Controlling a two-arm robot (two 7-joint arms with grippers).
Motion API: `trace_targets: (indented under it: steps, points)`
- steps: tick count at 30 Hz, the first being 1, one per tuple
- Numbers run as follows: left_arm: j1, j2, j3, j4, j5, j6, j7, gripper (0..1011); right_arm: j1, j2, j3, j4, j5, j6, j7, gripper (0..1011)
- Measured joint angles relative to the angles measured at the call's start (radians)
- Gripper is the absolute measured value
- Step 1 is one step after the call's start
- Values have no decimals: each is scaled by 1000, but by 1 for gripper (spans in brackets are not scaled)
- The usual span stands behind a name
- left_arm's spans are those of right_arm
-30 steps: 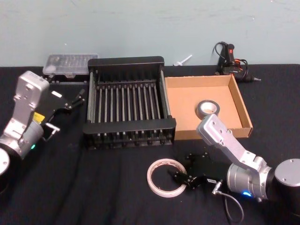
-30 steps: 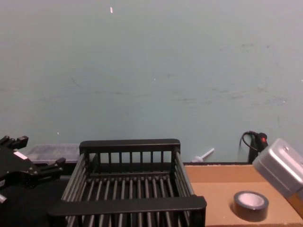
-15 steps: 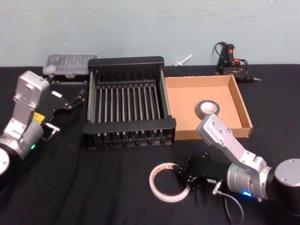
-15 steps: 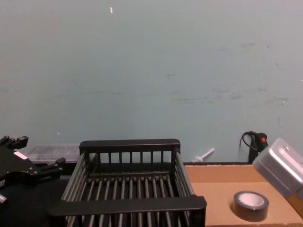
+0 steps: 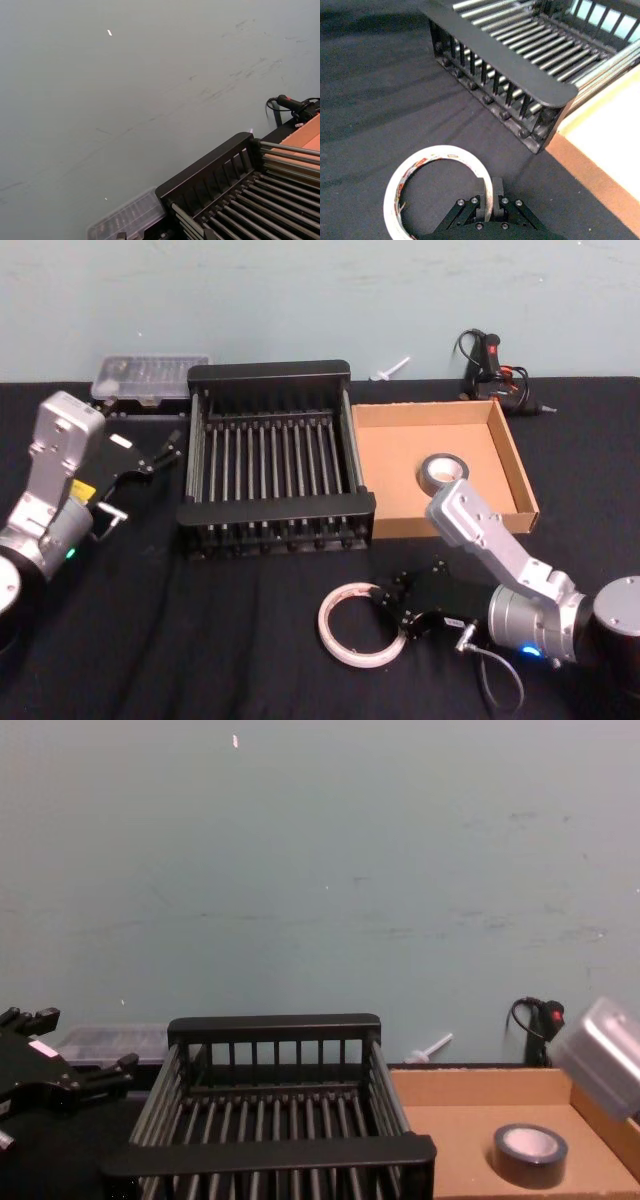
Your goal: Pick up the white tape and place it into the black box , Pick up the silver tape and place it into the brown box.
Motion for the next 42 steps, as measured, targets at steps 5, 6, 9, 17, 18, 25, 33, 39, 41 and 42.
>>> trace_targets:
  steps: [5, 6, 9, 17, 18, 25, 33, 39, 41, 42]
  points:
    - [0, 0, 0, 0, 0, 0, 0, 1001, -10, 21, 18, -32, 19, -28, 14, 96]
    - [0, 0, 0, 0, 0, 0, 0, 1001, -12, 25, 21, -37, 22, -31, 15, 96]
    - [0, 0, 0, 0, 0, 0, 0, 1001, -19, 38, 34, -55, 35, -45, 19, 96]
    - [0, 0, 0, 0, 0, 0, 0, 1001, -32, 74, 67, -103, 70, -83, 26, 96]
    - [0, 0, 0, 0, 0, 0, 0, 1001, -32, 78, 72, -109, 73, -88, 24, 96]
    - [0, 0, 0, 0, 0, 0, 0, 1001, -18, 85, 84, -116, 75, -95, 6, 96]
    - [0, 0, 0, 0, 0, 0, 0, 1001, 34, 59, 95, -101, 72, -90, -24, 96]
    - [0, 0, 0, 0, 0, 0, 0, 1001, 91, 20, 90, -72, 57, -46, -50, 96]
    - [0, 0, 0, 0, 0, 0, 0, 1002, 114, 3, 86, -56, 53, -33, -57, 96]
    - [0, 0, 0, 0, 0, 0, 0, 1001, 121, -3, 86, -51, 51, -29, -60, 96]
